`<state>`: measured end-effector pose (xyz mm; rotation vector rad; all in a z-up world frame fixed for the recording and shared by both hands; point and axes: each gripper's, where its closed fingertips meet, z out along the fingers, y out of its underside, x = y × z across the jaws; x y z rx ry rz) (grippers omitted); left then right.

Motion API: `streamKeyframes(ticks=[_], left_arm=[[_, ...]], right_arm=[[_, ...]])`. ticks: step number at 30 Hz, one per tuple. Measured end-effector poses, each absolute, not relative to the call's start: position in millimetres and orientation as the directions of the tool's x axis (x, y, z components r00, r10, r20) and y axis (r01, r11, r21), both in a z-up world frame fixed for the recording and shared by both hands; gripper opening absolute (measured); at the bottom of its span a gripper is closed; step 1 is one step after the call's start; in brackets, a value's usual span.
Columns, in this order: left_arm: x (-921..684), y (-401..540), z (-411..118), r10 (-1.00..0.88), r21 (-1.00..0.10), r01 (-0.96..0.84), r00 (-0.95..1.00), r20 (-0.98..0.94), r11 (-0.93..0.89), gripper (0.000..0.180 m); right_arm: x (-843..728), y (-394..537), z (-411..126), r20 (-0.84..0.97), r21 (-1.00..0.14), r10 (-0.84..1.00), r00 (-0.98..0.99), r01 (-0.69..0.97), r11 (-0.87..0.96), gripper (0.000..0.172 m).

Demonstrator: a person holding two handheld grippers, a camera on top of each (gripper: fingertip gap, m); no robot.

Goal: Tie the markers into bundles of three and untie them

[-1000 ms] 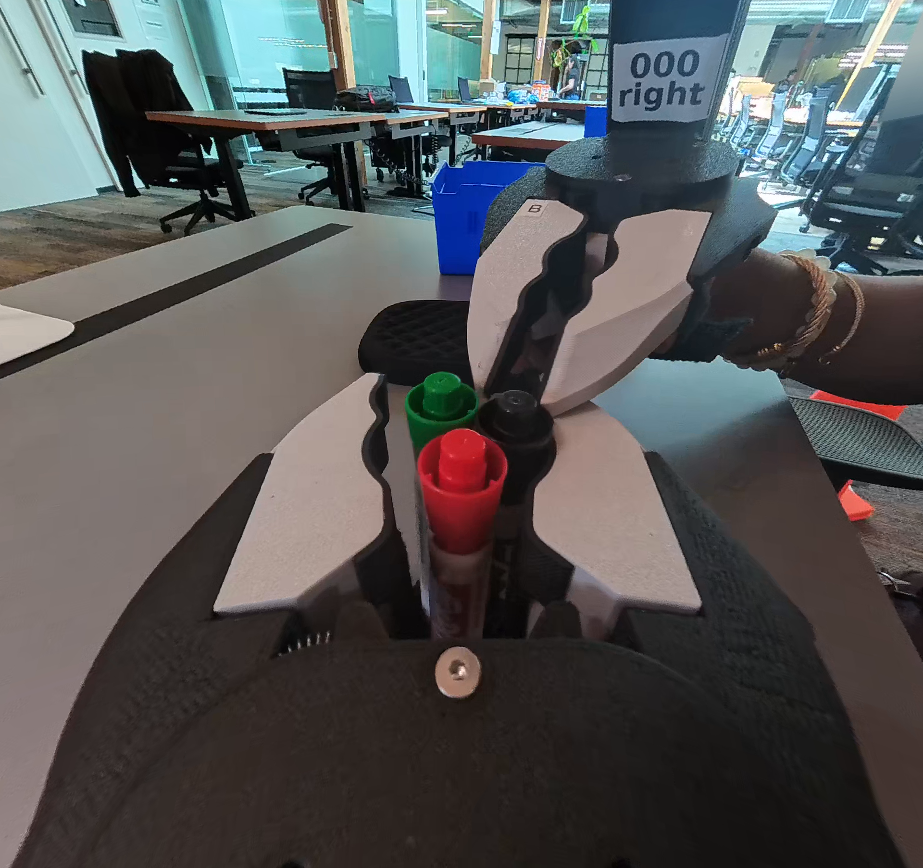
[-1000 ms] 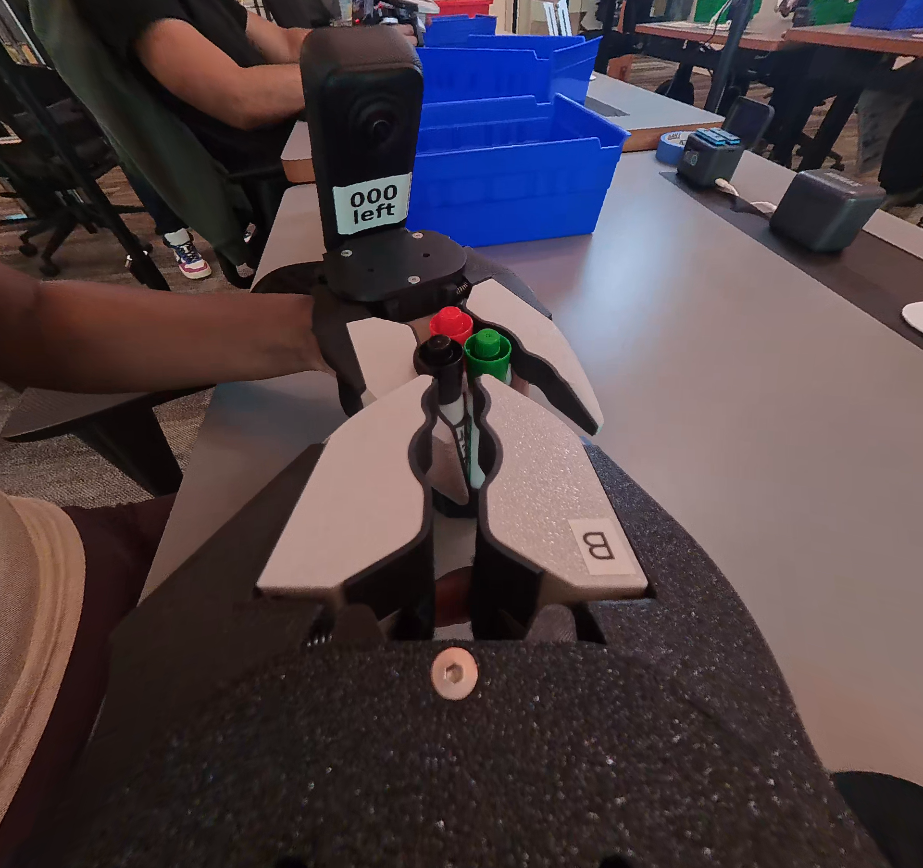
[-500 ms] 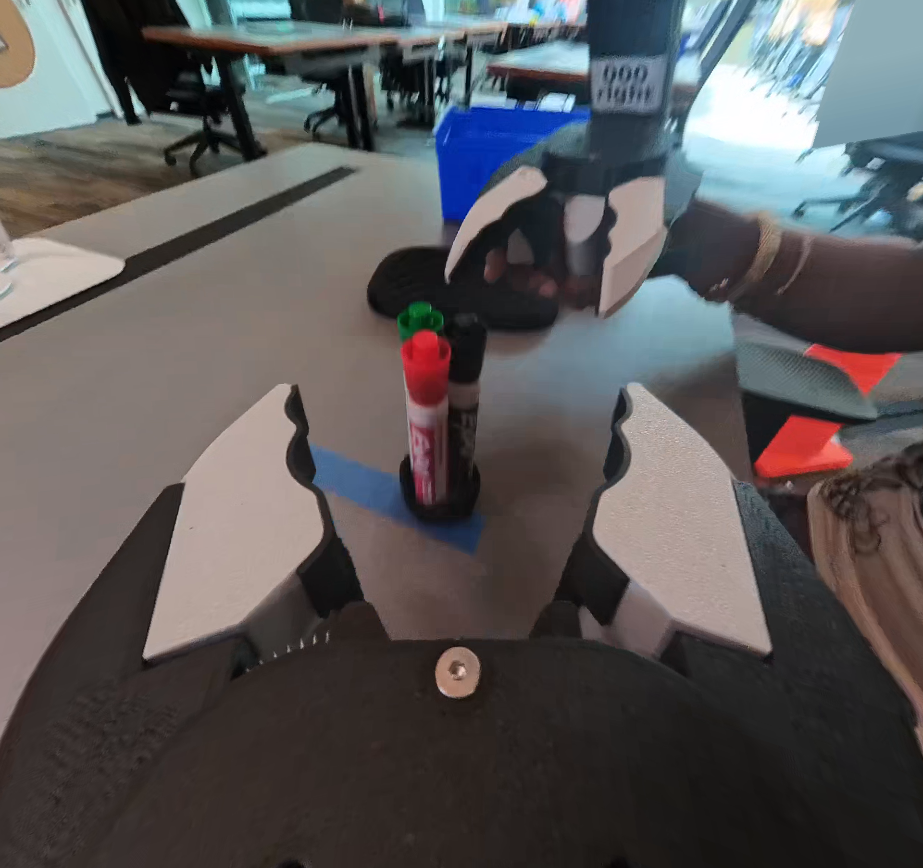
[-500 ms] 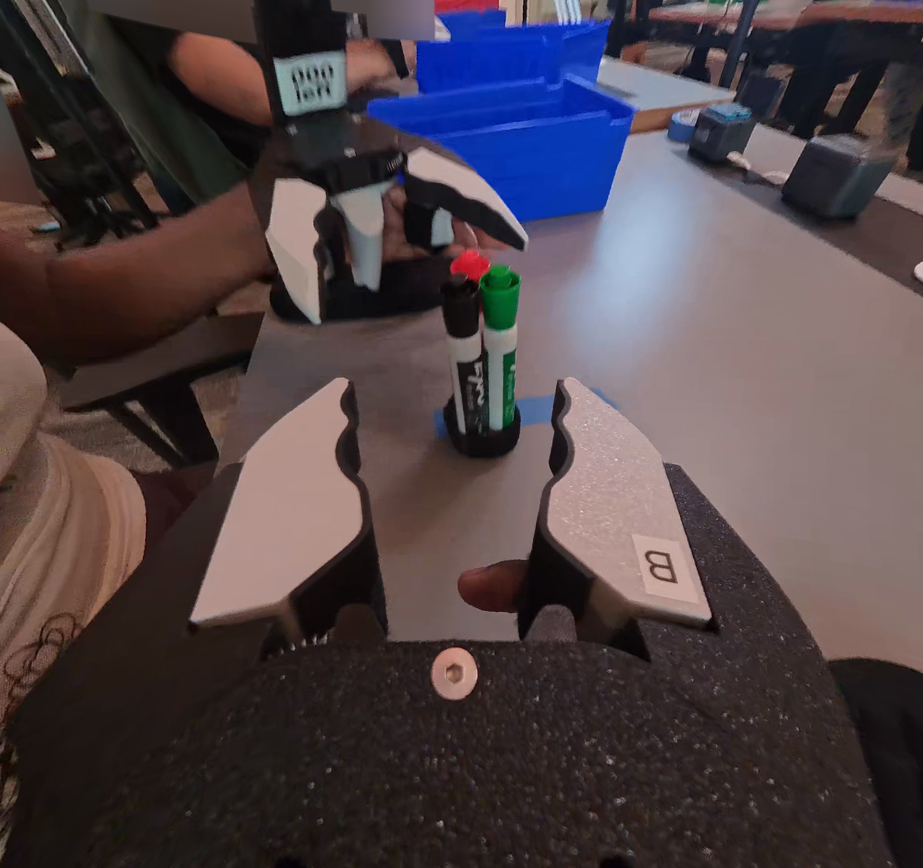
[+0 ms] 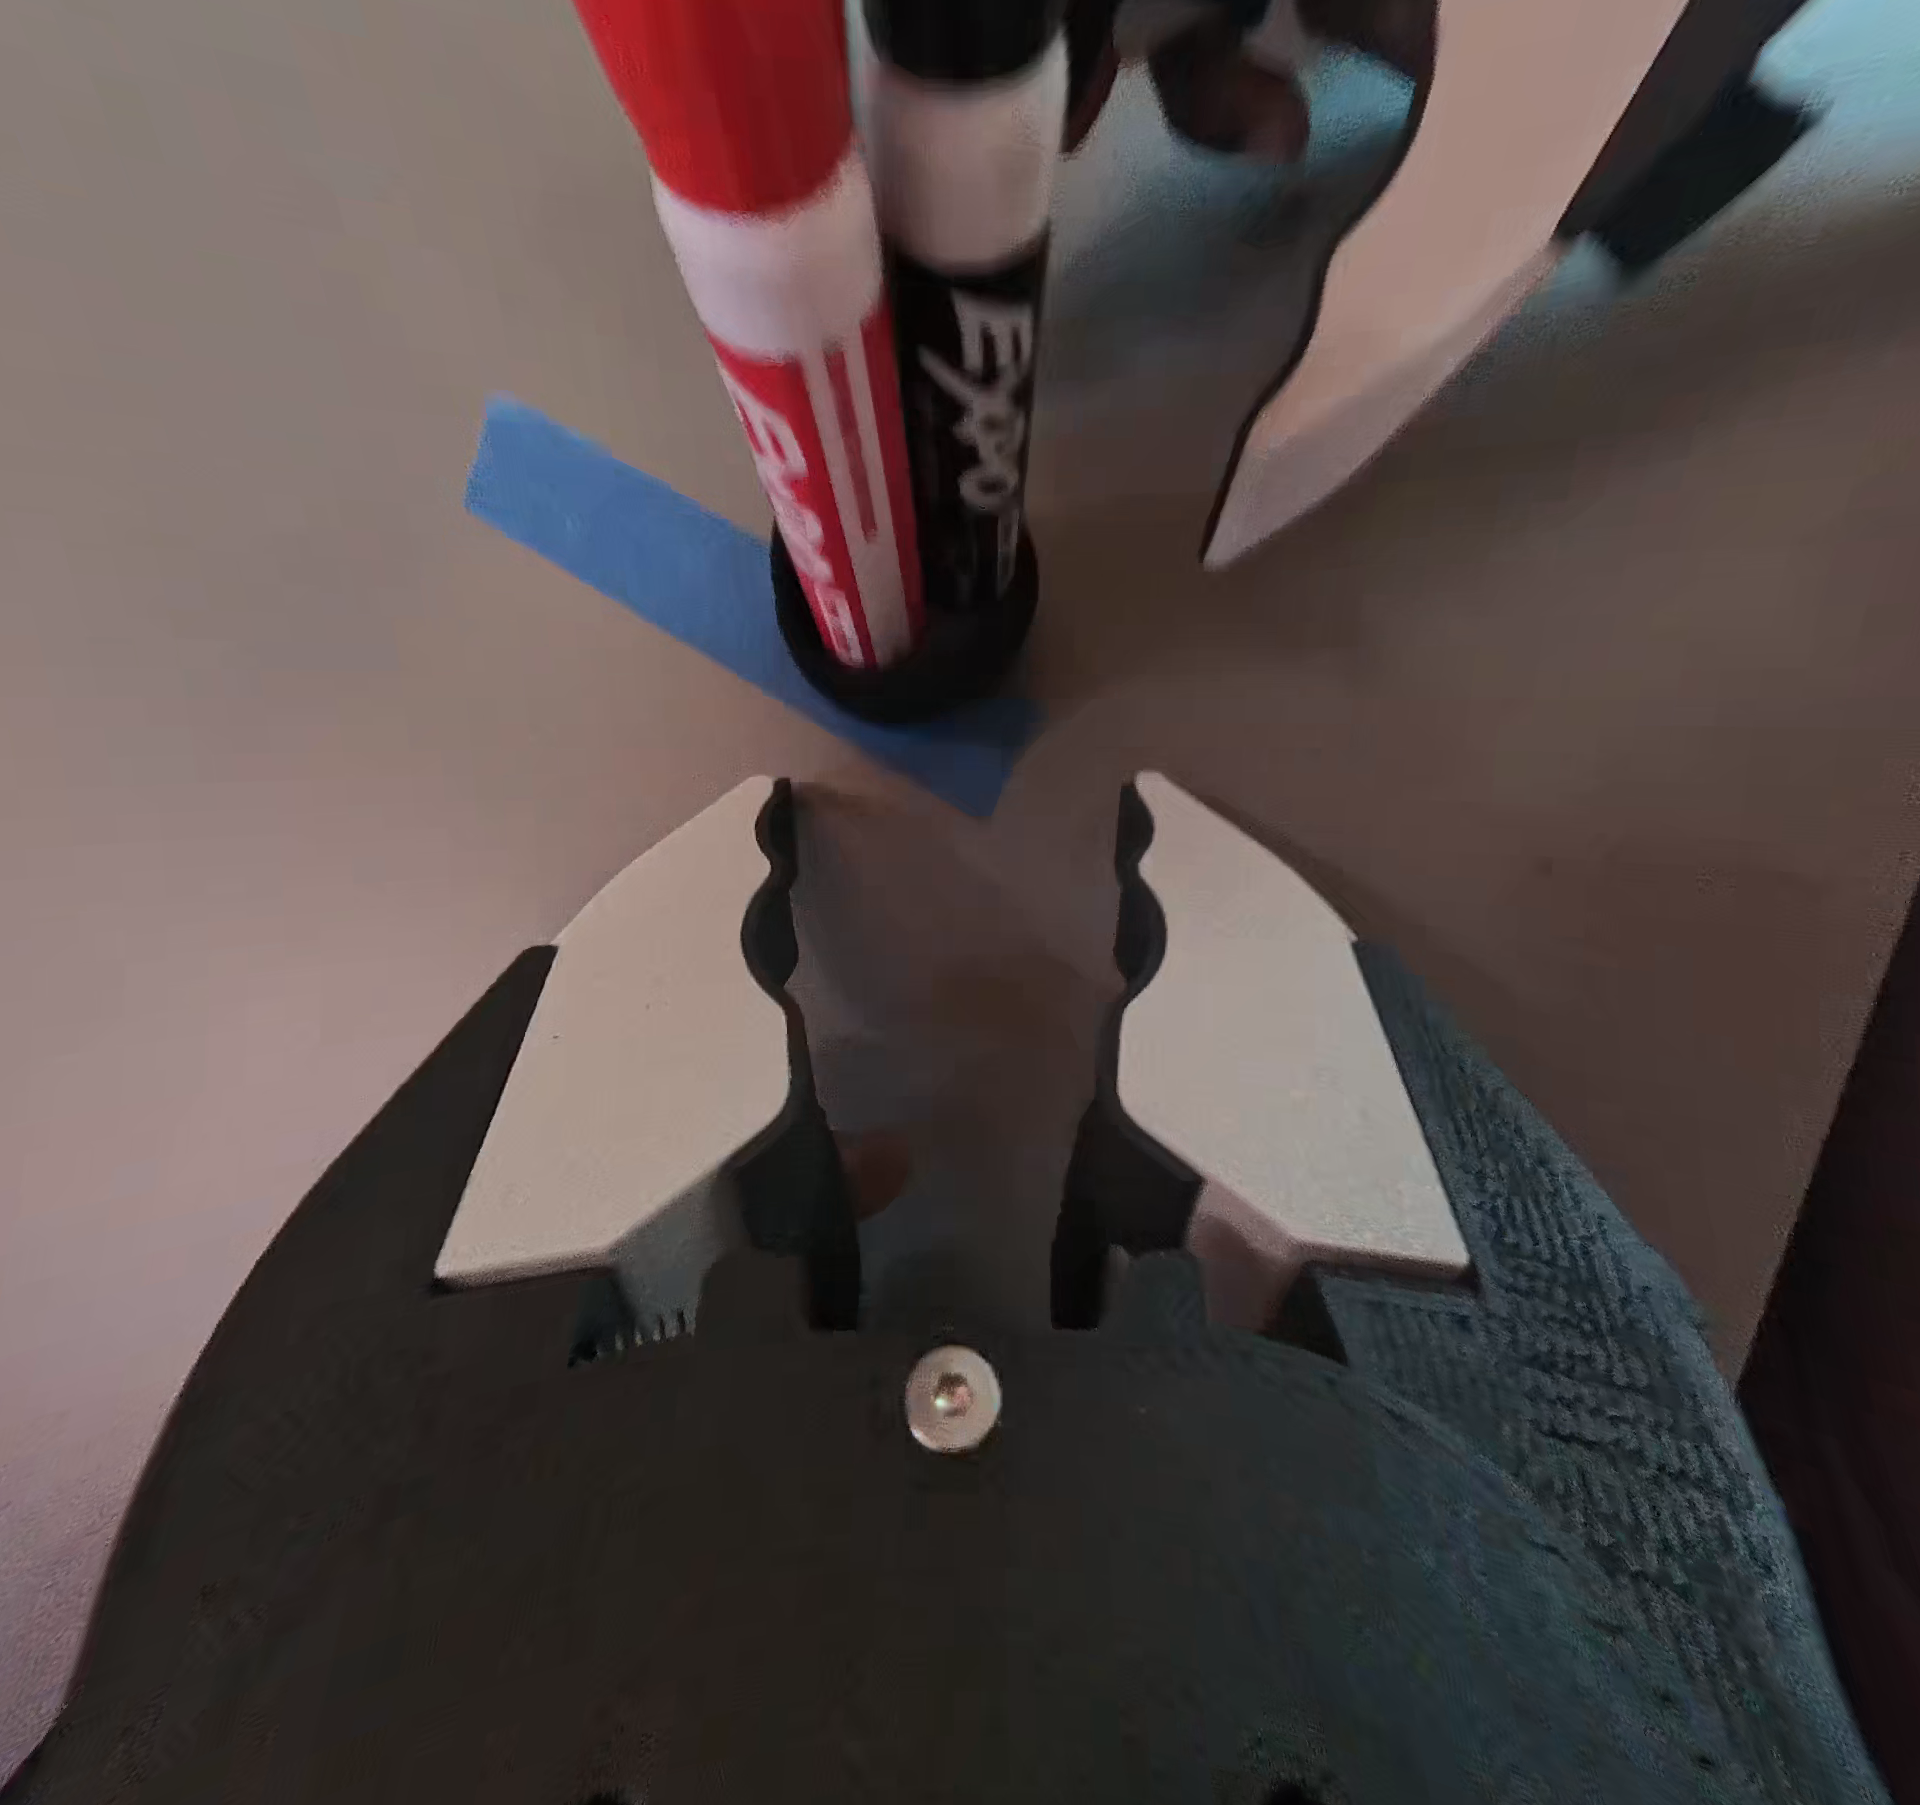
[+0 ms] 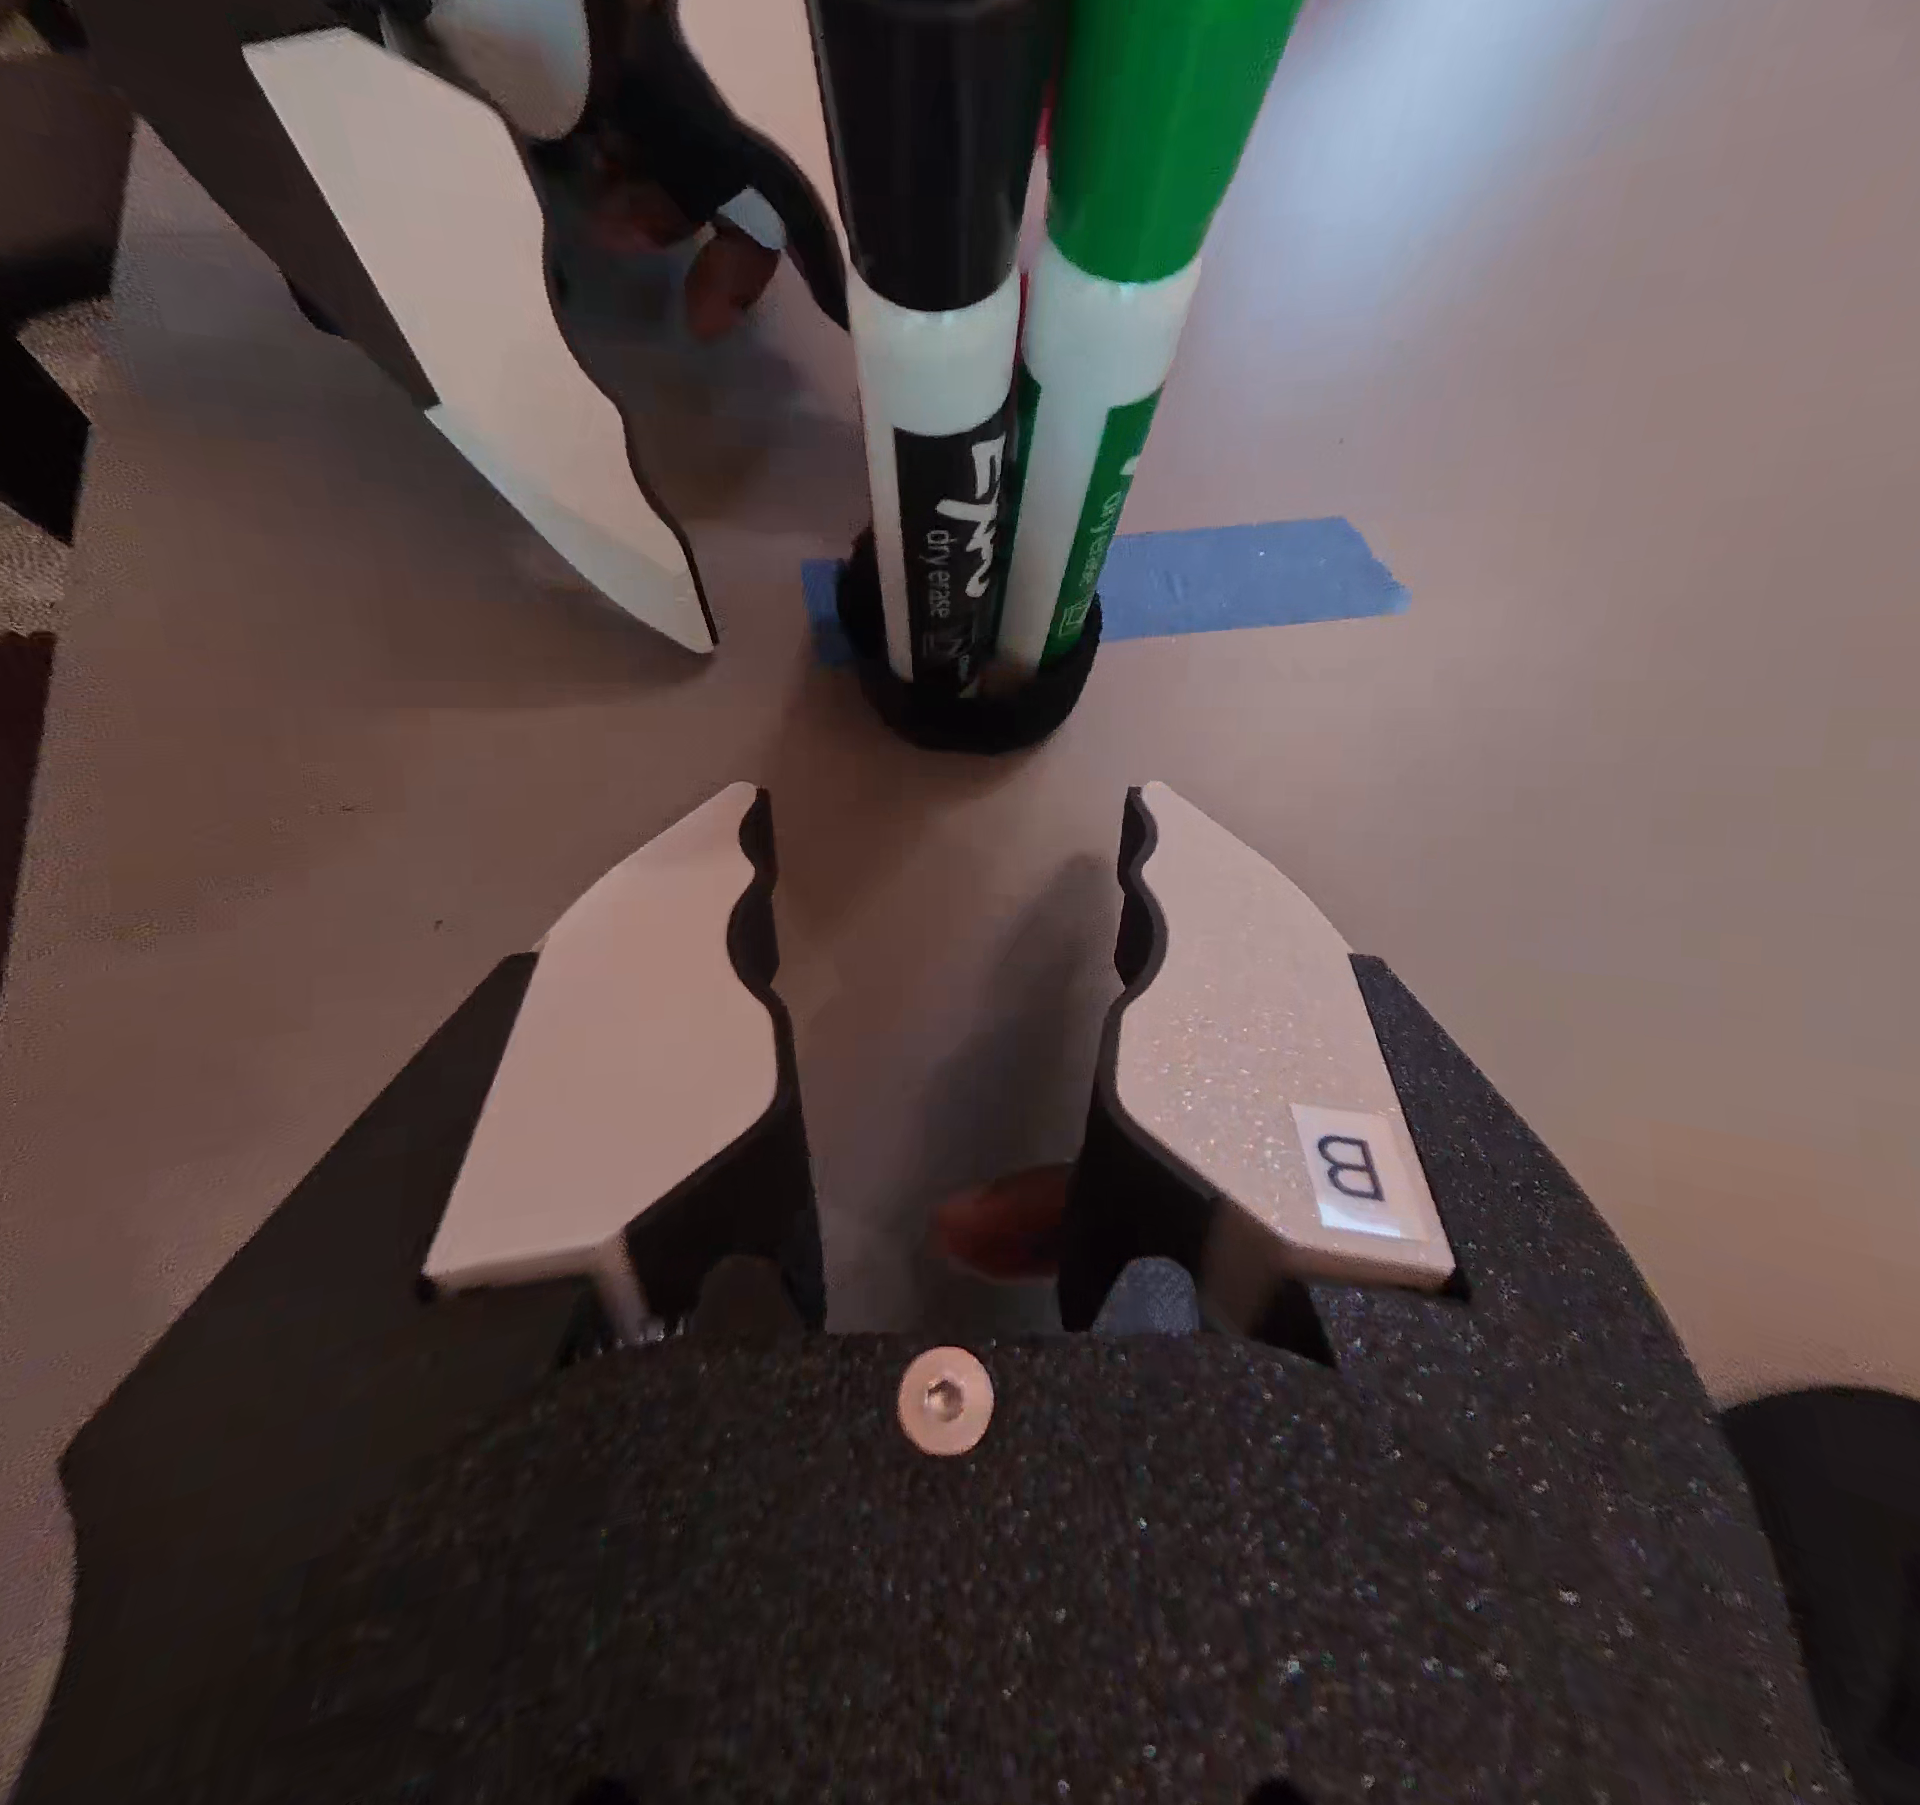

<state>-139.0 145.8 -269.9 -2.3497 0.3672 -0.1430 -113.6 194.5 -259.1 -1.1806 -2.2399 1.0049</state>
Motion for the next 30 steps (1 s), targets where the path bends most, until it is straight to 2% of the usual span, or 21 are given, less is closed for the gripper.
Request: streamKeyframes(ticks=[3, 10, 16, 30], left_arm=[[-136, 161, -262, -0.319, -0.745, -0.175, 0.946, 0.053, -0.643, 0.049], [-137, 162, -265, -0.324, -0.74, -0.166, 0.943, 0.074, -0.652, 0.039], [-140, 165, -258, -0.307, -0.774, -0.142, 0.949, 0.071, -0.617, 0.032], [-138, 166, -217, -0.323, -0.84, -0.127, 0.945, 0.061, -0.528, 0.032]], right_arm=[[-120, 191, -265, 0.054, -0.738, 0.816, -0.575, 0.527, 0.42, 0.054], [-132, 186, -268, 0.076, -0.751, 0.821, -0.566, 0.51, 0.421, 0.038], [-133, 187, -262, 0.11, -0.77, 0.83, -0.547, 0.481, 0.419, 0.037], [-131, 186, -219, 0.106, -0.836, 0.833, -0.543, 0.405, 0.37, 0.037]])
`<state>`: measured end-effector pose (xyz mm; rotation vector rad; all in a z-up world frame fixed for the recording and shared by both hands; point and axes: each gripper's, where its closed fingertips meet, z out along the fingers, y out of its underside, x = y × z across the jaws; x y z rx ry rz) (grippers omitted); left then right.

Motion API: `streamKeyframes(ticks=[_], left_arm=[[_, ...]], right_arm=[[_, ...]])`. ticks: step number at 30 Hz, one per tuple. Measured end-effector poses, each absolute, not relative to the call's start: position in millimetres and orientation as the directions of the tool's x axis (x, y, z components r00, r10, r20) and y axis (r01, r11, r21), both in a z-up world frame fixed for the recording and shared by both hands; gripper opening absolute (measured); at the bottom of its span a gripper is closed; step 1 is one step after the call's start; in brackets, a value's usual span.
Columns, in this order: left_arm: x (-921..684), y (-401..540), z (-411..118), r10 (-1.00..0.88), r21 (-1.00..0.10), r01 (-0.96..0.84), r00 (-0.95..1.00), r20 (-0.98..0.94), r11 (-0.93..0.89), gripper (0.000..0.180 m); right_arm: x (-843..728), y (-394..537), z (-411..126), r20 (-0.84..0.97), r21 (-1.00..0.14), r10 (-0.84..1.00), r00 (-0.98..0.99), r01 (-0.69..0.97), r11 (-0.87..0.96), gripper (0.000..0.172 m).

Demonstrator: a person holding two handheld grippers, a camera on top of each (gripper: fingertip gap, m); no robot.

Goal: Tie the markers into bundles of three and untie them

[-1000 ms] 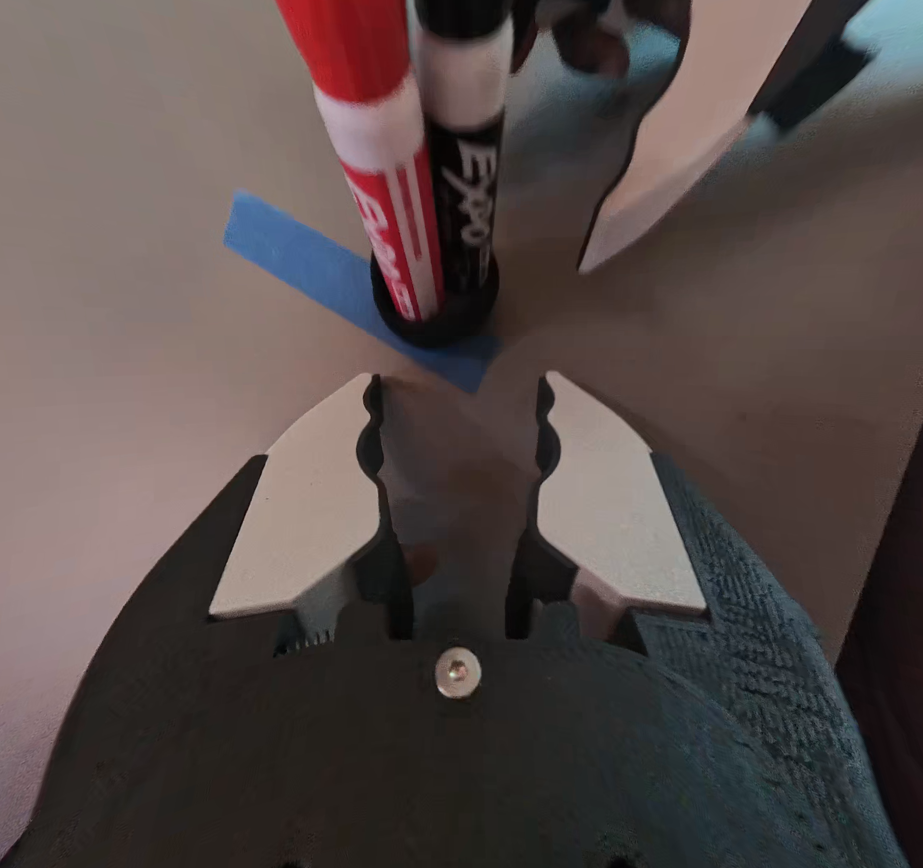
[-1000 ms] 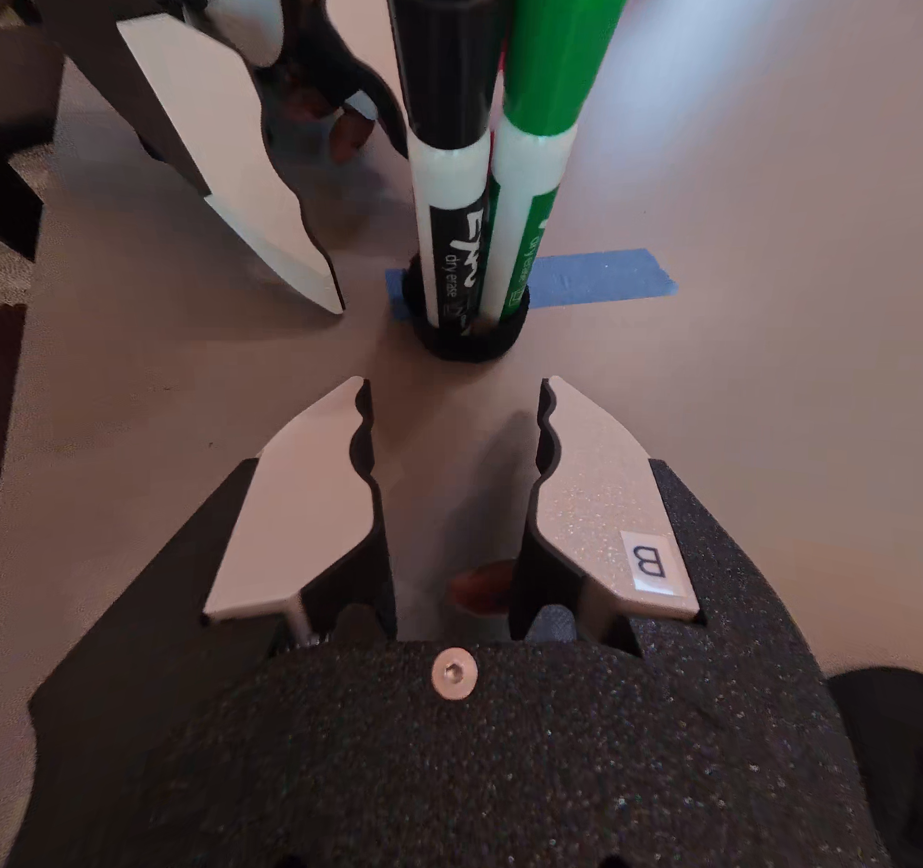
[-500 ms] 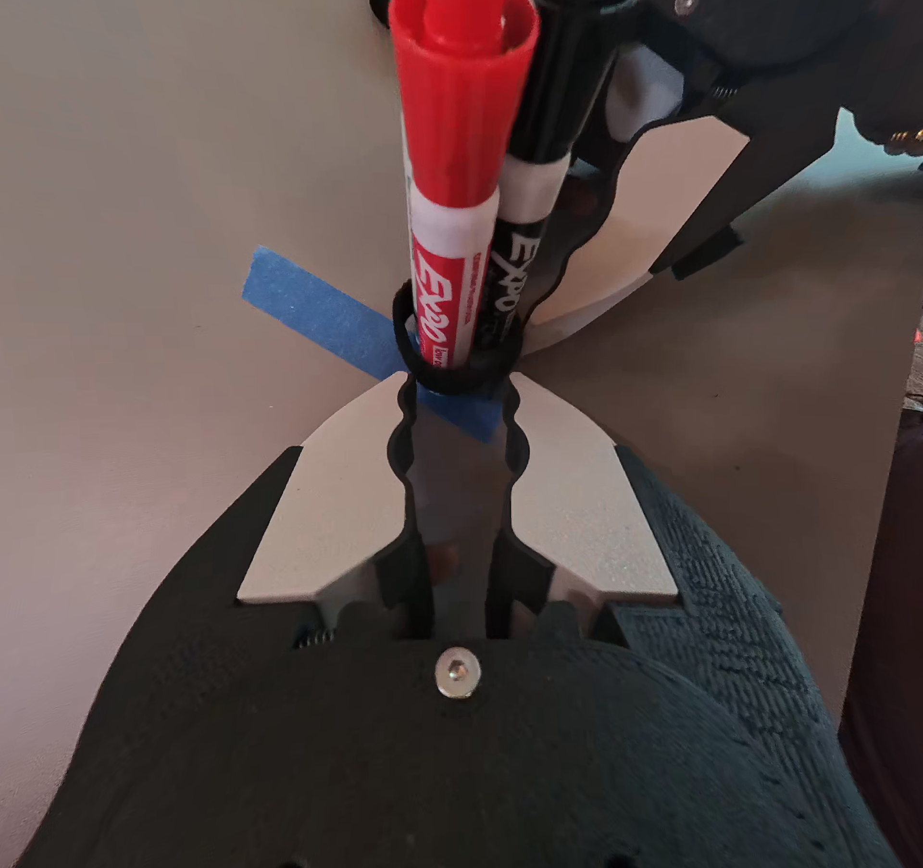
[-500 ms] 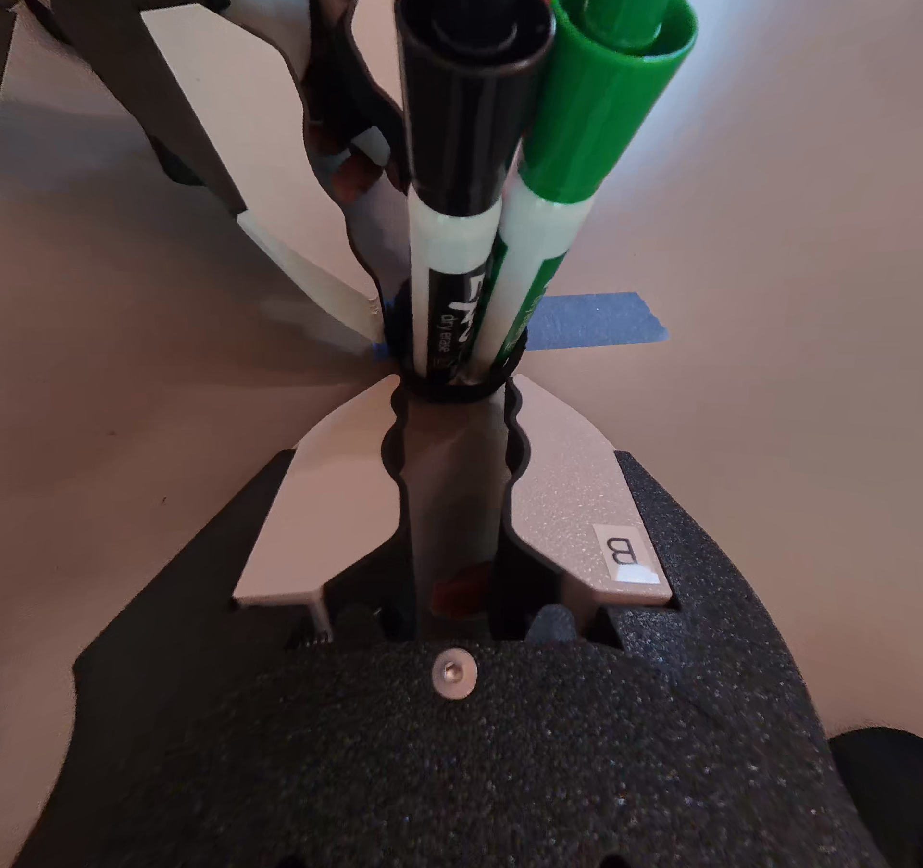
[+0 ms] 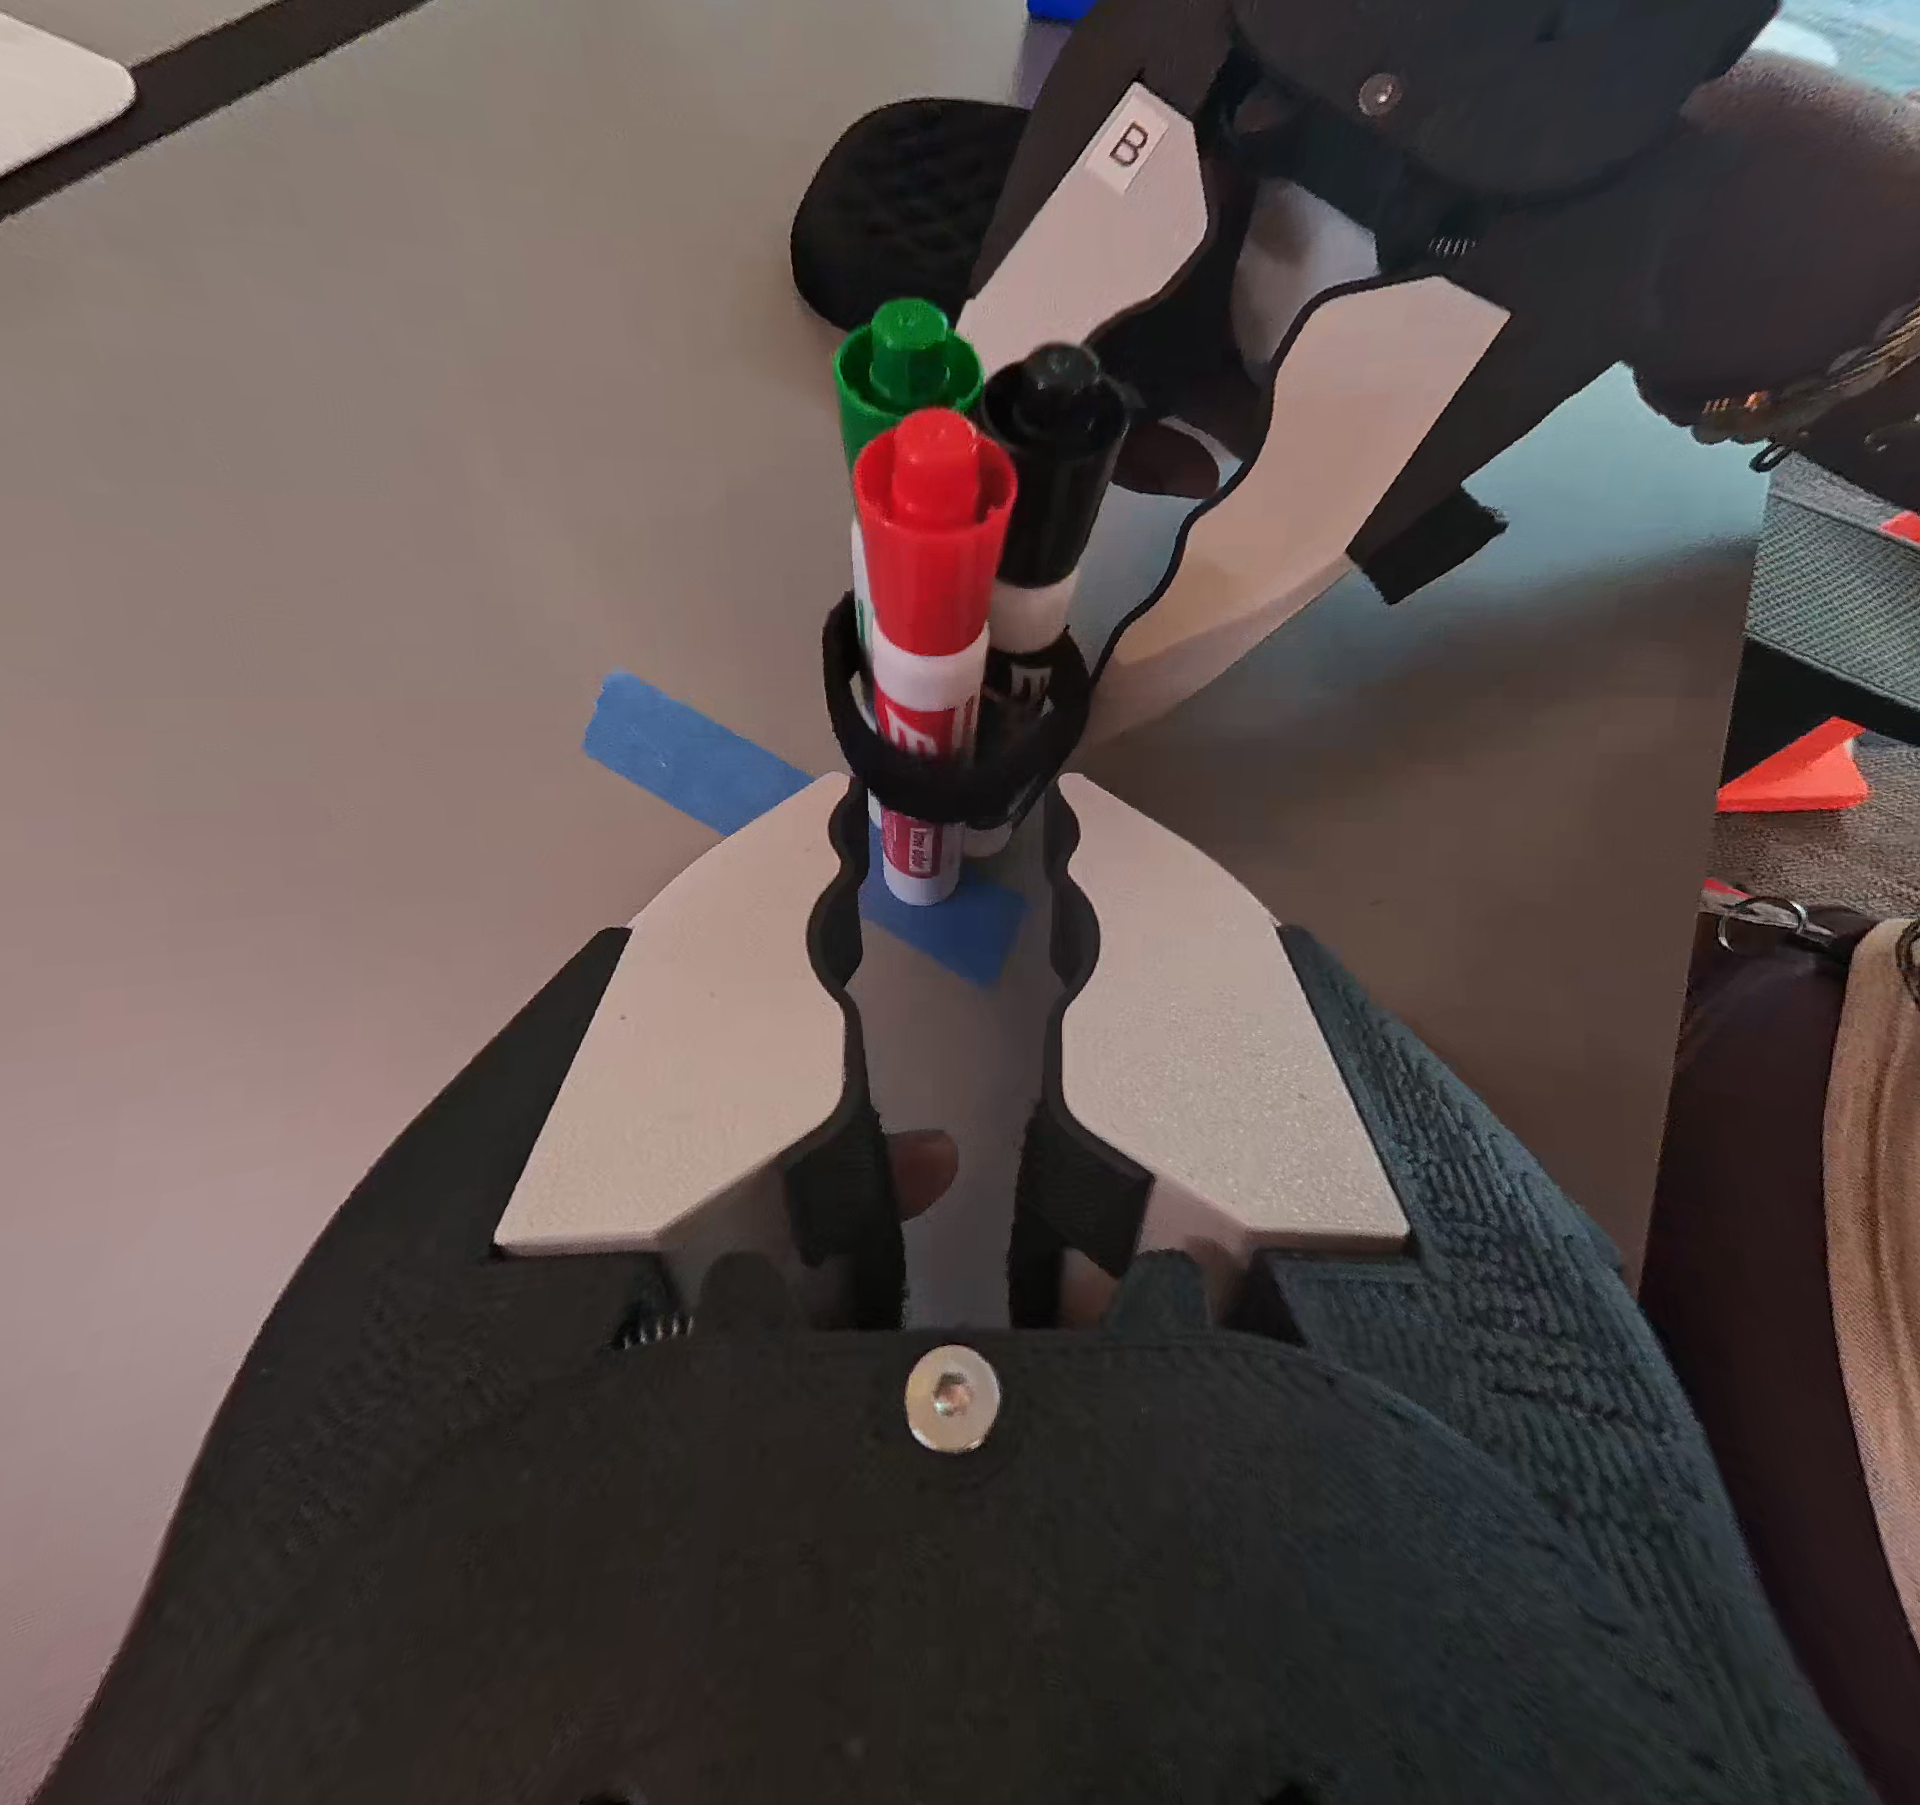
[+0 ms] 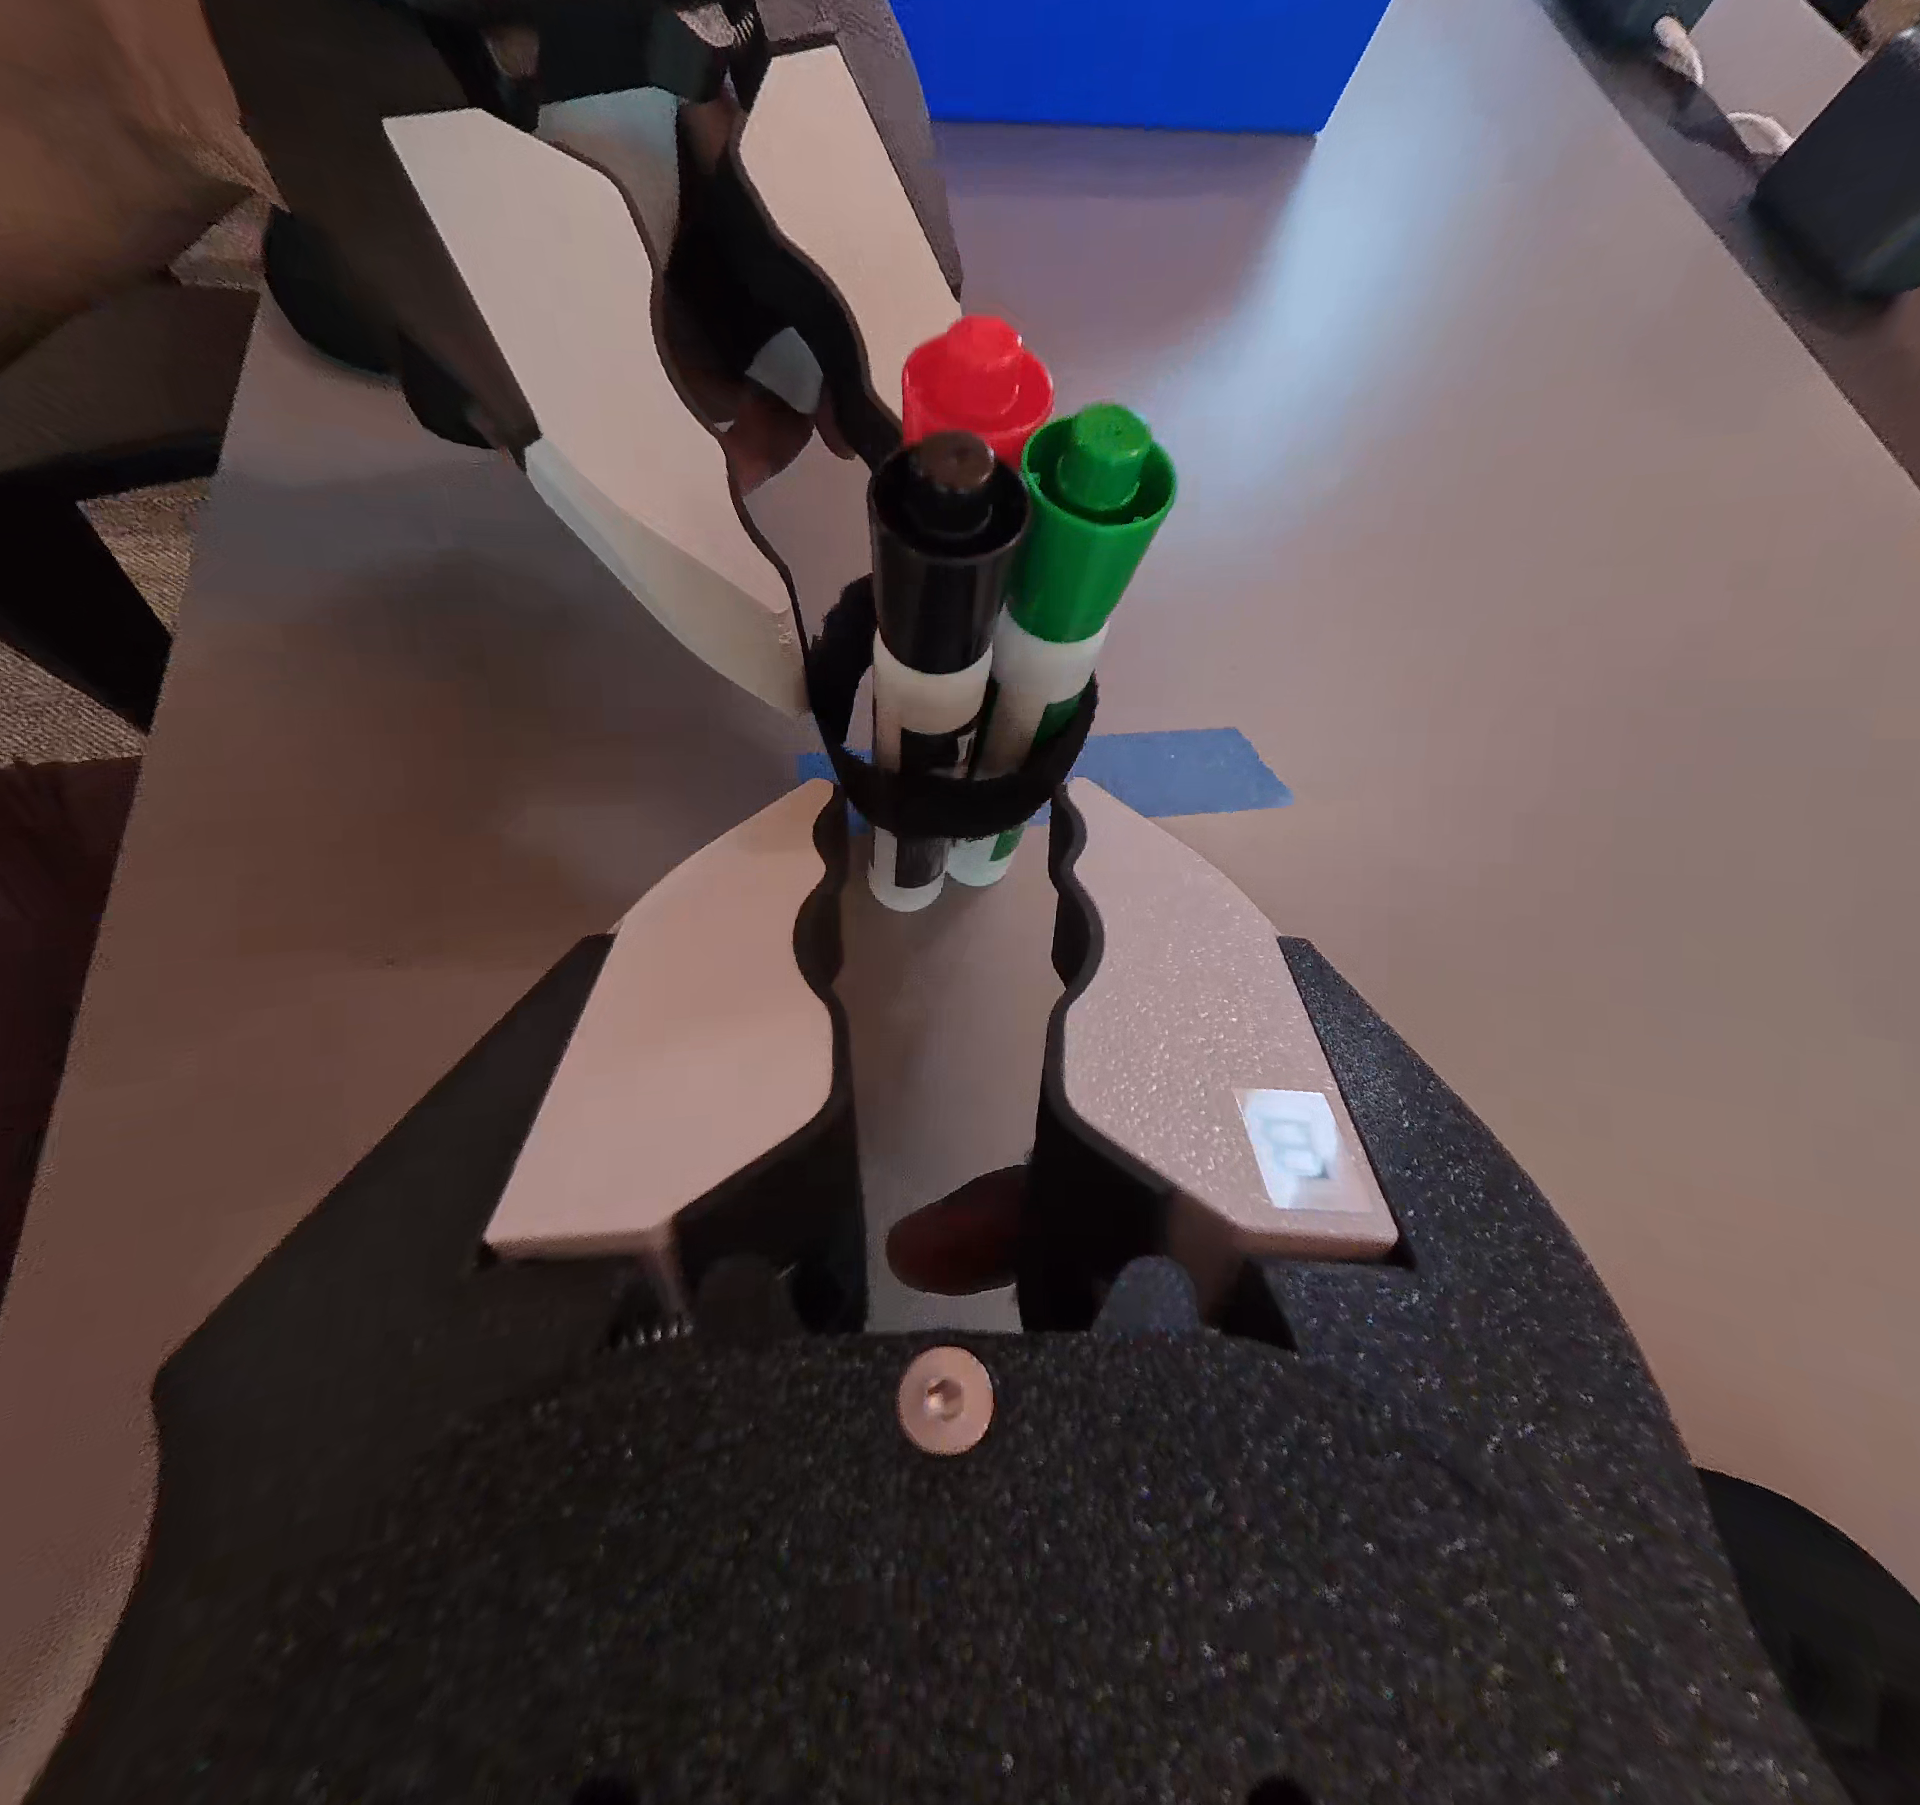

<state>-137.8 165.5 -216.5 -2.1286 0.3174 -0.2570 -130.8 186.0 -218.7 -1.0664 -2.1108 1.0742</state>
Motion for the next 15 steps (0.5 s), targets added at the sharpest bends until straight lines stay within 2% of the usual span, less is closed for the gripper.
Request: streamKeyframes(ticks=[15], left_arm=[[-138, 164, -201, -0.329, -0.874, -0.1, 0.941, 0.072, -0.476, 0.032]], right_arm=[[-128, 185, -203, 0.075, -0.872, 0.839, -0.538, 0.372, 0.317, 0.036]])
